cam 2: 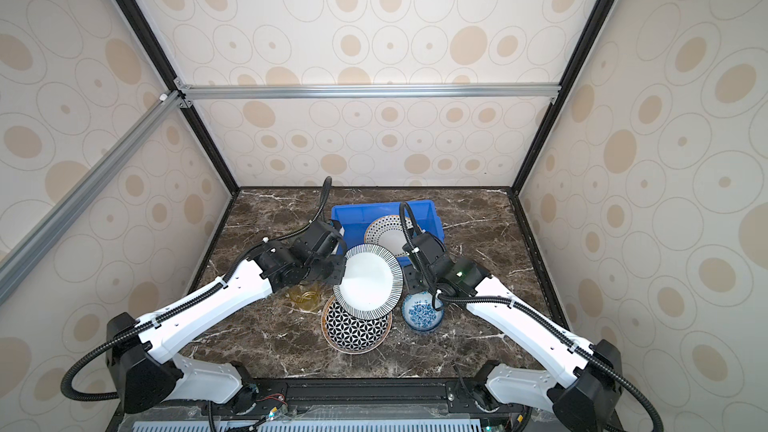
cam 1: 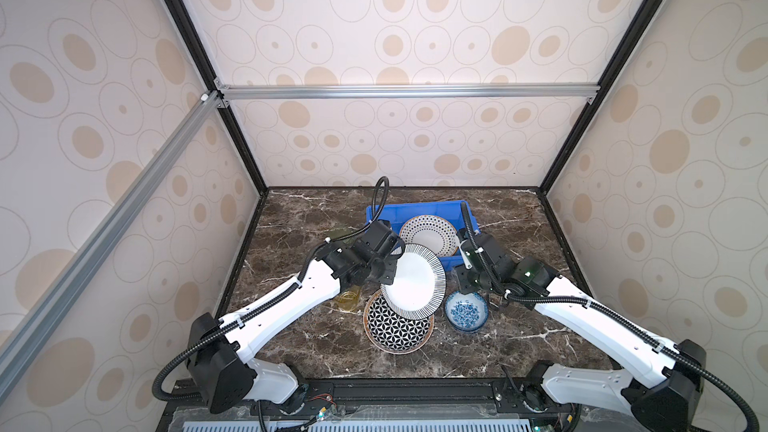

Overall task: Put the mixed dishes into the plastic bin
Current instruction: 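Lift the black-striped white plate and carry it over the blue bin with the left gripper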

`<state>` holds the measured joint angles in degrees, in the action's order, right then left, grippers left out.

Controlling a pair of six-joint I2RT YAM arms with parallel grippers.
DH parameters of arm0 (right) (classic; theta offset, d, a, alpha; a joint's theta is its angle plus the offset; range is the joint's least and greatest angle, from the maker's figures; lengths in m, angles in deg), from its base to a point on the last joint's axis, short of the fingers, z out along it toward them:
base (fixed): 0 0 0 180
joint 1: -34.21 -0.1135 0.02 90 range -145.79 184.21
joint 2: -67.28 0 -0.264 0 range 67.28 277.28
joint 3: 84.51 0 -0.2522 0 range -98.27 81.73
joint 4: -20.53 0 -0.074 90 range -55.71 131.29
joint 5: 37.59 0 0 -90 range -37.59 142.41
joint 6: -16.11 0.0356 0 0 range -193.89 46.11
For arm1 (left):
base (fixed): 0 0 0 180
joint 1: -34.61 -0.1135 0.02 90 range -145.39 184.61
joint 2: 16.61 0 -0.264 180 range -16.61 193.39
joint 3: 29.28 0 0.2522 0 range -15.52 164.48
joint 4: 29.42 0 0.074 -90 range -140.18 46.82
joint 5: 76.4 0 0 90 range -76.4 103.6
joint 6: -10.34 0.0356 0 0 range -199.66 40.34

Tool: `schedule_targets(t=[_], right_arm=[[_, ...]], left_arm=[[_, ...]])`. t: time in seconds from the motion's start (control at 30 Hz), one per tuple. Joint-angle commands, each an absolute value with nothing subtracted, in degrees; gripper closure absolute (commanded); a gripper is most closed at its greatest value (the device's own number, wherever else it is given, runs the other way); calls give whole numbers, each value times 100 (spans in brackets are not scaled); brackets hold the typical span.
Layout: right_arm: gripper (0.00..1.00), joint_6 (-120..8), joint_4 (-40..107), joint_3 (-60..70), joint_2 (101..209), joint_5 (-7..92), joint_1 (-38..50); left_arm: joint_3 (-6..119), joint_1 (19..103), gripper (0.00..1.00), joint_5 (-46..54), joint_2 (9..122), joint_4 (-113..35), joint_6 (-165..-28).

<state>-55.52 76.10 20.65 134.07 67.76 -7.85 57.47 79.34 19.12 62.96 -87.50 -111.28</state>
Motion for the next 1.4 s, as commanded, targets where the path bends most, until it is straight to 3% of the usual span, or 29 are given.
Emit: schedule_targets(t=[0.0,0.67,1.37], right_arm=[[44,-5526,7651,1963,13253,7122,-786],[39,-5414,7229,2271,12866,6973,186],[39,-5672,7079,2124,13171,6725,836]], left_arm=[[6301,7823,100,1893,6247,-8098,-11027],[7271,6962,100,1150,7250,-7235,-10698],[8720,6537,100,681,9185,-6717,-10699]])
